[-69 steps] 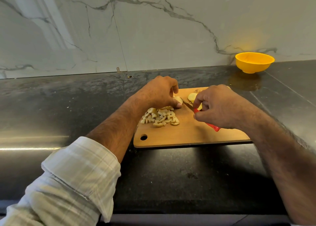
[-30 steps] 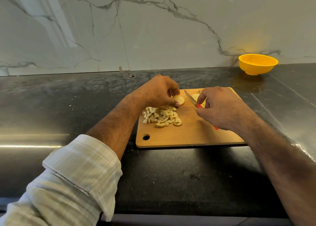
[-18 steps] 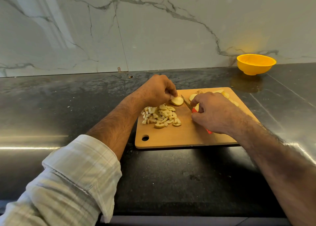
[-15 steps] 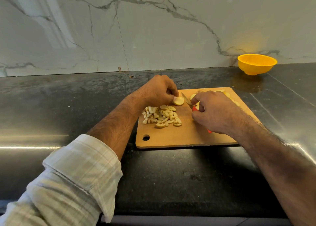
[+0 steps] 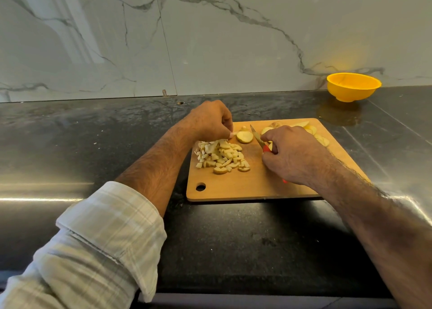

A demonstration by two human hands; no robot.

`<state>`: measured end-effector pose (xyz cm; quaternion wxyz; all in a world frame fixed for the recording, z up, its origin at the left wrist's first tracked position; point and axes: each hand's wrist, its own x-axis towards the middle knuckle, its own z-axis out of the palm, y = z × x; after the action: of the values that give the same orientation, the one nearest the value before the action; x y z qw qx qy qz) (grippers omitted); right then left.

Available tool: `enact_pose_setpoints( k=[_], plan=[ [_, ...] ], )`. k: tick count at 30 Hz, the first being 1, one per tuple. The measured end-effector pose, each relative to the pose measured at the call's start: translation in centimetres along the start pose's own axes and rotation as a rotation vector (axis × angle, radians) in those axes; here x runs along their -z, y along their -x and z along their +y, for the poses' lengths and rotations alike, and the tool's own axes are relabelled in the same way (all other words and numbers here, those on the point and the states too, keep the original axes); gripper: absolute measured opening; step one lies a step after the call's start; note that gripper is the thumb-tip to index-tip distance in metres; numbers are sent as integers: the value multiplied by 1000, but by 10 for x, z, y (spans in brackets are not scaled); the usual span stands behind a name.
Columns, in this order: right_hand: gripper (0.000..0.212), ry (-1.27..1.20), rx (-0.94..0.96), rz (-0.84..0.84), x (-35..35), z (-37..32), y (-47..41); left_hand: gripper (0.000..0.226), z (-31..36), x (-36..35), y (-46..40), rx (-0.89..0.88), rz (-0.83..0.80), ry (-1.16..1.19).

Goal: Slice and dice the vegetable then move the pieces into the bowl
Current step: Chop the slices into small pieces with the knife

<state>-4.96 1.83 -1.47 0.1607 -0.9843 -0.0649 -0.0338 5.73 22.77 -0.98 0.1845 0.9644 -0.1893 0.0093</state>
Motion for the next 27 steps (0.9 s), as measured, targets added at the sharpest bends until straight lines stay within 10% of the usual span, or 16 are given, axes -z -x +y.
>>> enact_pose_setpoints(
  k=[27],
  plan=[
    [49, -6, -30, -10, 7, -5, 3, 38, 4, -6, -3, -123, -85, 207]
  ],
)
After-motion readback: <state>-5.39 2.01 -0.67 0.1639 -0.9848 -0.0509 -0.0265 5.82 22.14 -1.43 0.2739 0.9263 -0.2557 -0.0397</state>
